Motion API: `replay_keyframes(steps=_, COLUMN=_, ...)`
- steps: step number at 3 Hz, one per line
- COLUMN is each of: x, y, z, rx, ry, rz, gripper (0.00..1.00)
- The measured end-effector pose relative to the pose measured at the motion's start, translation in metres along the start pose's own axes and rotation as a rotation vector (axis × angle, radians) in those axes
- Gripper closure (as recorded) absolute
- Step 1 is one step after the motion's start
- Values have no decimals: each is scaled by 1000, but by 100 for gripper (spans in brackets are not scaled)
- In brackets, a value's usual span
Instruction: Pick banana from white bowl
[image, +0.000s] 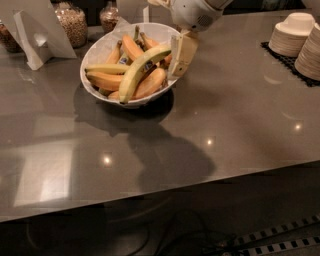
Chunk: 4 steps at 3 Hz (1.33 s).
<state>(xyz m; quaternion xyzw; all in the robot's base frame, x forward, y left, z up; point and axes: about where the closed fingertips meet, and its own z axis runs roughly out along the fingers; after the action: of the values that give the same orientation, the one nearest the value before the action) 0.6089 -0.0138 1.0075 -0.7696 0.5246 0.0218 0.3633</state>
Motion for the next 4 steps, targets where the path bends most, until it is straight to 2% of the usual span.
replay_keyframes(steps=1, x=7, y=-1, z=14, rx=-27, ry=-10, rz=-54, gripper=0)
replay_keyframes(steps=2, x=11, y=-4, z=29, rx=-52, ry=-21, rz=-78, gripper=19)
replay_keyframes(steps=3, x=12, y=-5, z=42, rx=-76, ry=-38, rz=-83, gripper=42)
replay_keyframes(steps=4, x=12, y=-9, z=63, rx=-112, ry=-73, rz=-84, gripper=46)
